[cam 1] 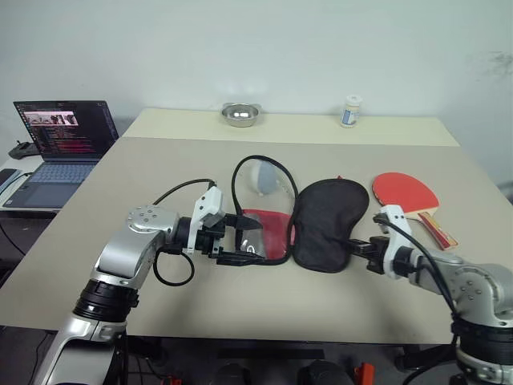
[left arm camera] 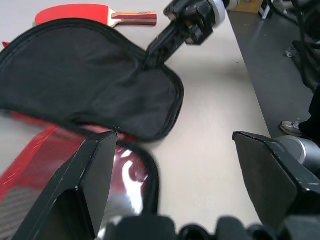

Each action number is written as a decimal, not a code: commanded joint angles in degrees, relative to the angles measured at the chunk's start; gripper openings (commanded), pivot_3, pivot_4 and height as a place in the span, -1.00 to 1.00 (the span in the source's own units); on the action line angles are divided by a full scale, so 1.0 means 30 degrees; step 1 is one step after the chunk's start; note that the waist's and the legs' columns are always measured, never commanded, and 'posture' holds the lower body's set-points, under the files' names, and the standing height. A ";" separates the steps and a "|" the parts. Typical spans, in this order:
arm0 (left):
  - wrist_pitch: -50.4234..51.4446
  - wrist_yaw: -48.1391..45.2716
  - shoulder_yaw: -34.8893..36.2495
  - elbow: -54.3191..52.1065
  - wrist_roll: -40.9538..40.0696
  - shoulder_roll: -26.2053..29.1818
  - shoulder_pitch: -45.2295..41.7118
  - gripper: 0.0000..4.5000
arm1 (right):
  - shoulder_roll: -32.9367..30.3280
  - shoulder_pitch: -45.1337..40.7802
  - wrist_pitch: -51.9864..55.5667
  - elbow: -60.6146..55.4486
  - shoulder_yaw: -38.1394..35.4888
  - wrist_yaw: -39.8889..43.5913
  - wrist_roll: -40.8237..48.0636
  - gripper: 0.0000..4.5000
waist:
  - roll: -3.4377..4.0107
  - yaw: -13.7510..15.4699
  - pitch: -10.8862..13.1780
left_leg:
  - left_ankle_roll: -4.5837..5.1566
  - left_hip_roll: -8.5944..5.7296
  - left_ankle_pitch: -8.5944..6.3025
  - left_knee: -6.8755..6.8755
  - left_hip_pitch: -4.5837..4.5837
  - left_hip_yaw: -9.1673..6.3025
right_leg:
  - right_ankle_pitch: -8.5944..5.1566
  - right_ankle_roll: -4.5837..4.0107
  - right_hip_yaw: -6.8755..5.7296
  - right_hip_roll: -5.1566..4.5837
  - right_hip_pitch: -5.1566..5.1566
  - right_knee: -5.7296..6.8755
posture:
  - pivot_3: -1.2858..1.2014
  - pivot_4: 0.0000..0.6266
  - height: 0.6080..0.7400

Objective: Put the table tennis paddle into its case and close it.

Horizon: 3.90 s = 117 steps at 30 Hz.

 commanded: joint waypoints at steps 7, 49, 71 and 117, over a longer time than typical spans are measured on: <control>-0.0357 -0.0009 -0.0062 -0.0619 -0.0244 -0.0182 -0.0156 0.79 | -0.2053 -0.2329 -0.1378 0.2957 0.0999 0.2062 -0.1073 -0.99 | -0.0008 -0.0023 0.0015 | 0.0002 0.0009 -0.0001 -0.0020 -0.0002 -0.0010 | -0.0013 -0.0017 -0.0004 0.0019 -0.0003 -0.0006 | 0.03 -0.52 1.00; -0.1554 0.1407 -0.0693 0.1432 0.0573 -0.2811 -0.2569 0.79 | -0.5379 -0.8253 -1.6461 2.4126 0.2438 0.6790 -1.0737 0.98 | 0.0018 -0.0385 0.0110 | -0.0007 -0.0007 0.0004 -0.0005 0.0029 0.0102 | -0.0014 -0.0016 0.0103 0.0007 0.0003 -0.0005 | 0.03 -0.52 1.00; -0.1828 0.1509 -0.0778 0.1782 0.0811 -0.2617 -0.2715 0.79 | -0.2356 -0.7970 -1.6769 2.2844 0.0907 0.3475 -1.1078 -0.49 | -0.0054 -0.0776 0.0122 | -0.0031 0.0032 0.0017 -0.0004 0.0227 0.0370 | 0.0039 0.0066 0.0396 0.0007 0.0006 0.0101 | 0.03 -0.52 1.00; -0.2679 0.1063 0.0685 0.2594 0.0373 -0.0889 -0.2511 0.79 | 1.1711 -0.2109 -0.2889 -0.1513 0.0319 -0.8412 -0.9621 -0.52 | 0.0048 -0.0579 0.0178 | -0.0052 0.0022 0.0024 -0.0039 -0.0035 0.0398 | 0.0042 0.0070 0.0421 0.0007 -0.0285 0.0111 | 0.03 -0.52 1.00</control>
